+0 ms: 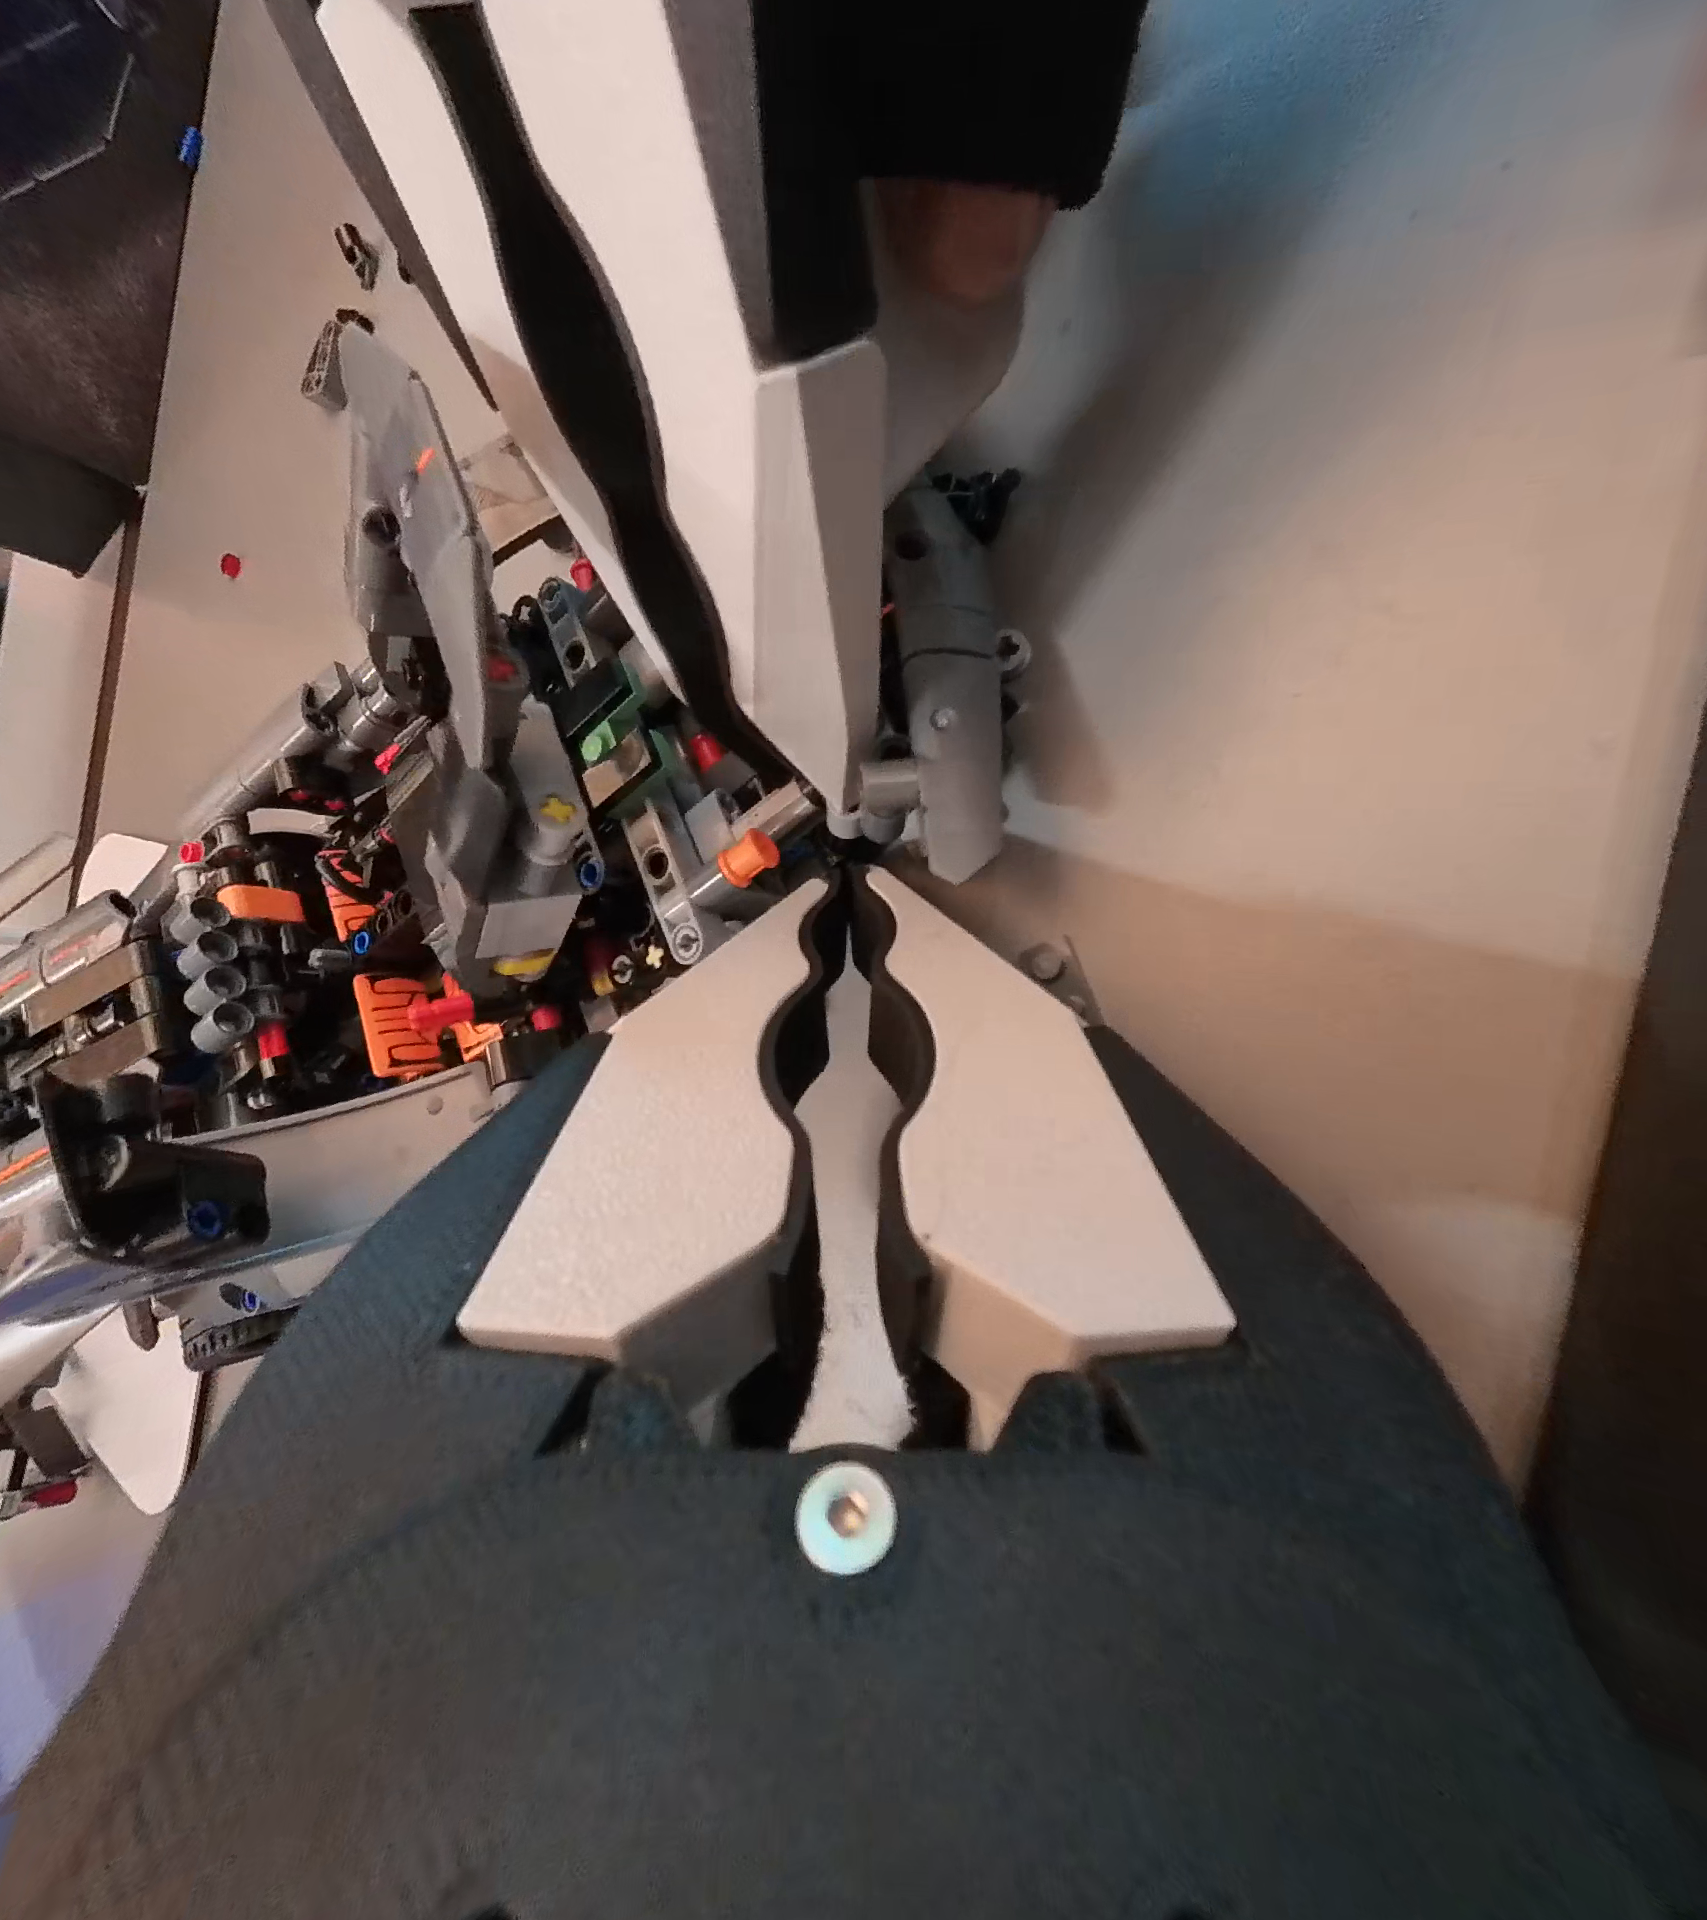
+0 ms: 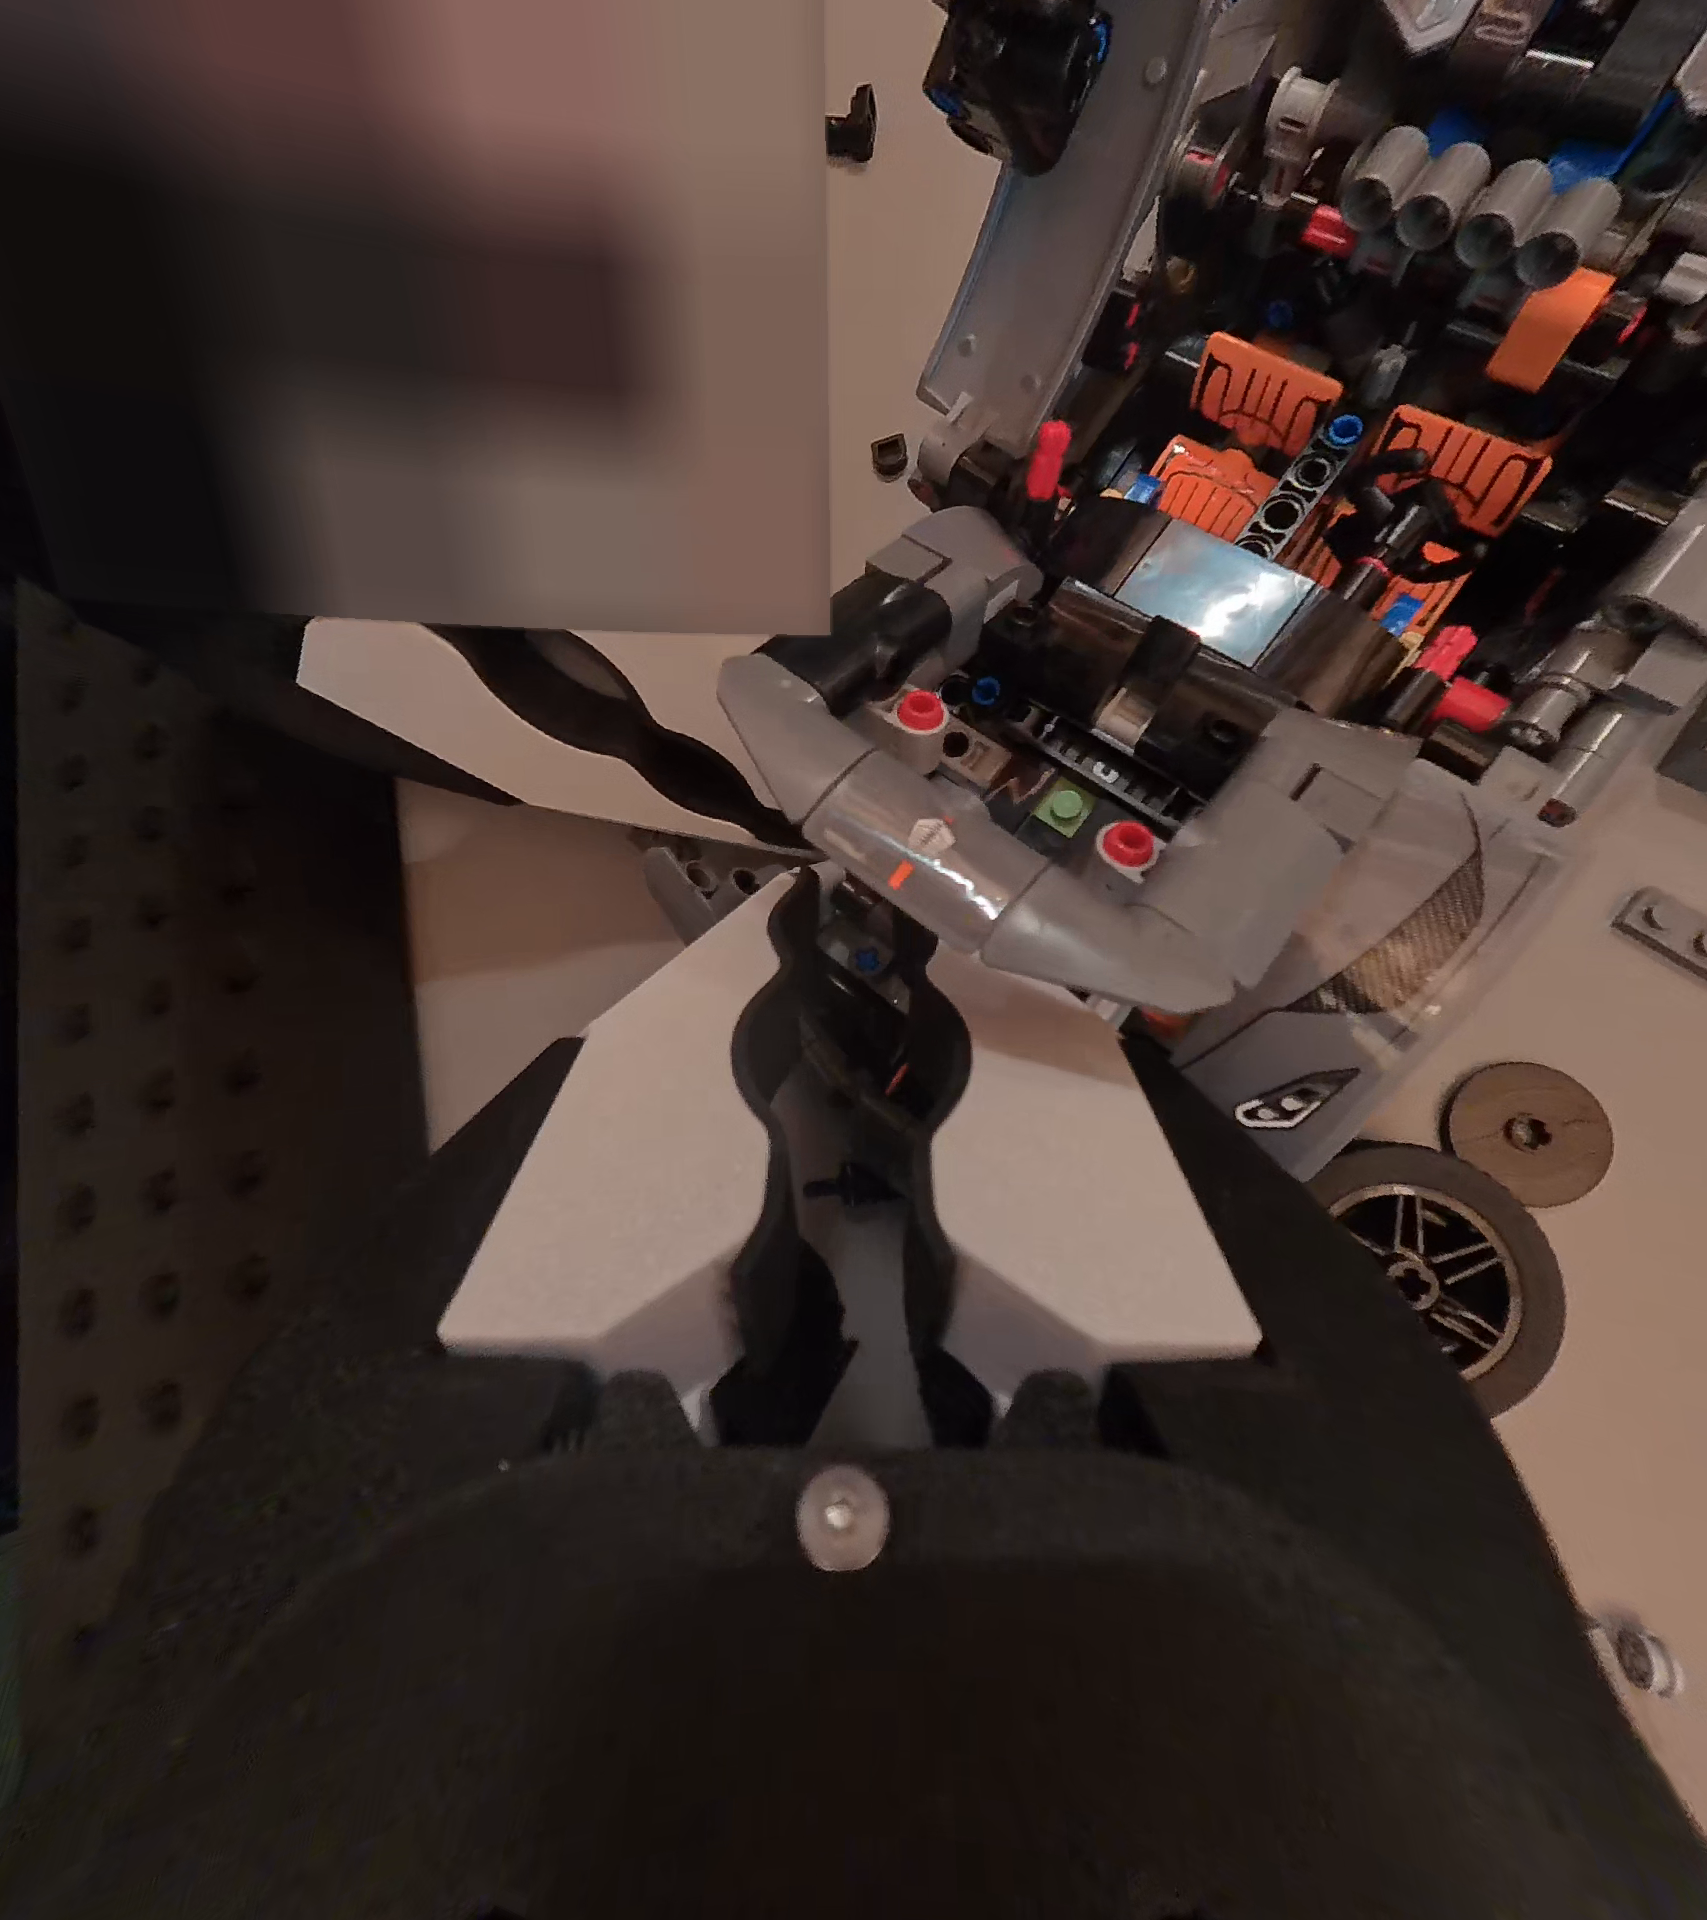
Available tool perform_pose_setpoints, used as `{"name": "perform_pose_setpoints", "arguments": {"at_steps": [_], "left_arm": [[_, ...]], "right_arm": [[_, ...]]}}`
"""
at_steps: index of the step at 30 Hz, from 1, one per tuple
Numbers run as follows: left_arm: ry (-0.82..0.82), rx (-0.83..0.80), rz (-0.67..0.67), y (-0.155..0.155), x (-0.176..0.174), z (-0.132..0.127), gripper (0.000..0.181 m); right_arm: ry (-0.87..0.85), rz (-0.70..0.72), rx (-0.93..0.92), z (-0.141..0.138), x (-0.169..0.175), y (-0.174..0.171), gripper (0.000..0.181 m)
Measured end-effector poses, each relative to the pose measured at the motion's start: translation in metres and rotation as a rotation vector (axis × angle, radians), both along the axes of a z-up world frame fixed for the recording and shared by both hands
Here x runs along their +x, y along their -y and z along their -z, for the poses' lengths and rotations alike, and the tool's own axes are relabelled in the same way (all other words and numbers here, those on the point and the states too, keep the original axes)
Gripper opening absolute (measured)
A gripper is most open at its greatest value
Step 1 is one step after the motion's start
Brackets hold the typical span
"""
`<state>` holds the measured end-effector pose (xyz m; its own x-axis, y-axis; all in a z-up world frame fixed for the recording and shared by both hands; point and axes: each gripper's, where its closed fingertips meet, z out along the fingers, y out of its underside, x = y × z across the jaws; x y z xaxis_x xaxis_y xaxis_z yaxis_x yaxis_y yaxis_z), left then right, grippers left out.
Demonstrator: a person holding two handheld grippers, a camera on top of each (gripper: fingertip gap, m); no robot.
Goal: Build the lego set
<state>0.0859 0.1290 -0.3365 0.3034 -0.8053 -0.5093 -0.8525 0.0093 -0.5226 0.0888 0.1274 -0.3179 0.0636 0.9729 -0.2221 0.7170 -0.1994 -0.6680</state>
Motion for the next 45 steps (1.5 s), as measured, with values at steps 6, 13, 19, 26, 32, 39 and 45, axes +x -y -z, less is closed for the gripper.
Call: {"name": "perform_pose_setpoints", "arguments": {"at_steps": [6,13,19,26,32,39,45], "left_arm": [[0.042,-0.051,-0.011,0.0000,0.0001,0.0001,0.000],[0.014,0.021,0.033,-0.0016,0.0004,-0.0009,0.000],[-0.037,0.089,0.049,-0.0024,0.0010,-0.0017,0.001],[-0.048,0.097,0.048,-0.0010,0.0038,-0.0007,0.000],[-0.055,0.097,0.045,-0.0012,0.0039,-0.0007,0.000],[-0.055,0.118,0.062,0.0000,0.0043,-0.0039,0.006],[-0.060,0.137,0.081,0.0009,0.0071,-0.0045,0.008]], "right_arm": [[-0.006,0.000,0.012,-0.0003,-0.0014,-0.0011,0.012],[-0.012,0.016,-0.039,-0.0009,0.0027,-0.0010,0.013],[0.005,0.003,-0.018,-0.0003,0.0082,-0.0016,0.014],[0.003,-0.021,0.023,-0.0007,0.0070,-0.0002,0.013],[-0.010,-0.022,0.018,-0.0013,0.0041,0.0005,0.012],[-0.017,-0.004,-0.012,-0.0012,0.0040,-0.0006,0.012],[-0.018,-0.002,-0.026,-0.0012,0.0038,-0.0001,0.012]]}}
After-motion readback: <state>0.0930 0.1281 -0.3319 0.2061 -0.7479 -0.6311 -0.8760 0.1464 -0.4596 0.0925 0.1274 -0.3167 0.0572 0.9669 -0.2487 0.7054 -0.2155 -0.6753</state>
